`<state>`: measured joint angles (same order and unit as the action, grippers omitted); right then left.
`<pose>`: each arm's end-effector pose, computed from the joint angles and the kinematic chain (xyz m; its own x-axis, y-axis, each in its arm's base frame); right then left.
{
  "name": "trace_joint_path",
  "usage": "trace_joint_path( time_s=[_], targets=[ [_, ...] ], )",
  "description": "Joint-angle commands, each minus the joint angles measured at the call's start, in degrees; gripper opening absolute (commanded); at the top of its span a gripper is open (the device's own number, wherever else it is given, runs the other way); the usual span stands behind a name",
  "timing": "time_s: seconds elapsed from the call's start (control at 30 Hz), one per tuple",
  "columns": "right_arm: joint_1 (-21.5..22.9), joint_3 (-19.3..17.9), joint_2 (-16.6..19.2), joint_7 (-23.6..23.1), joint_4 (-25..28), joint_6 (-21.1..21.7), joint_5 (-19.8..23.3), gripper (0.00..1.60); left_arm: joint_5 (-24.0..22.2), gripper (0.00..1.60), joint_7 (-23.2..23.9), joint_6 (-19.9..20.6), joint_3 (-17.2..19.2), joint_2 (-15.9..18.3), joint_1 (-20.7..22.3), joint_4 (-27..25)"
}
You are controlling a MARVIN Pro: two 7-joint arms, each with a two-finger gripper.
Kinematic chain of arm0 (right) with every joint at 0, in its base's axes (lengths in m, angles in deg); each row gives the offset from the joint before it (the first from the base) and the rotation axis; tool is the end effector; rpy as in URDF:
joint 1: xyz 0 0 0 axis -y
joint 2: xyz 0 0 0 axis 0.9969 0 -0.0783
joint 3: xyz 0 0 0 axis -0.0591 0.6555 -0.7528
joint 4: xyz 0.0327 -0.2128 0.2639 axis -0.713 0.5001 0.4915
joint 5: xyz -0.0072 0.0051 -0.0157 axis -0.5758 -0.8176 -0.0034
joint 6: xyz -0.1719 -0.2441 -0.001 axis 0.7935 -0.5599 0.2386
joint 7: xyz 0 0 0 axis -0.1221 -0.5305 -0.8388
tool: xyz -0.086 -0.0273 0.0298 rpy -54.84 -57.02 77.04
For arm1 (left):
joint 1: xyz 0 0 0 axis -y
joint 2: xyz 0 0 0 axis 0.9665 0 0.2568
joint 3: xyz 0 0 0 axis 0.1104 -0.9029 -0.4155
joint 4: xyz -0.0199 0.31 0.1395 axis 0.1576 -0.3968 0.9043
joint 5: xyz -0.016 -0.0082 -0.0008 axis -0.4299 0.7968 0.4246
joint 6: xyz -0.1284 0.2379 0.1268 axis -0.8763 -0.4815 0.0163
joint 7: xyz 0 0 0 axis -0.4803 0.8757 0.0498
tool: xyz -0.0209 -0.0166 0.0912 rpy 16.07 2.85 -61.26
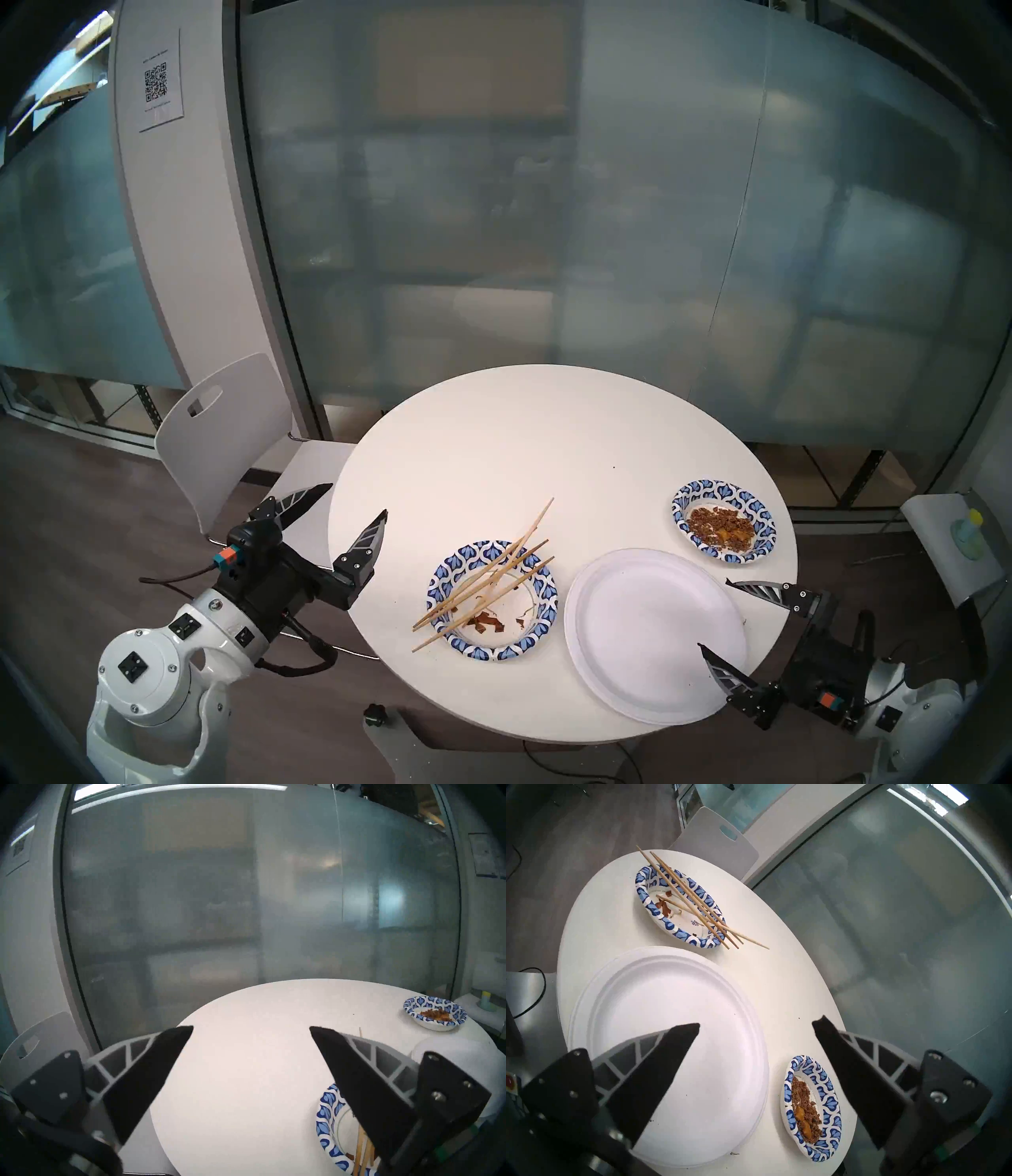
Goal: Stack the plates into one stack
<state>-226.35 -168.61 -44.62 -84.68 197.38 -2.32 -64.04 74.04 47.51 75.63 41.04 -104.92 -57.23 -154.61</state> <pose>0.0829 -0.0863 -0.2698 -0.2177 0.7983 0.5616 0.5740 -0.3607 0.7352 0.1714 0.0621 -0.2561 0.0552 -0.1329 0.9896 -0.4164 -0.9039 -0.0981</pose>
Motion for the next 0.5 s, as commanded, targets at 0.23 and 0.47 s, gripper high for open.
trace_joint_path(
  time_s=[0.23,0.47],
  targets=[
    [-1.3,-0.1,-2.0,1.6,-0.2,-2.6,0.5,1.60,1.2,1.60,11.4,12.3,-2.2,11.6,9.5,1.2],
    [-1.9,-0.1,-2.7,1.7,0.3,-2.9,0.2,1.60,2.3,1.60,11.7,19.4,-7.4,14.3,14.4,1.6]
  ],
)
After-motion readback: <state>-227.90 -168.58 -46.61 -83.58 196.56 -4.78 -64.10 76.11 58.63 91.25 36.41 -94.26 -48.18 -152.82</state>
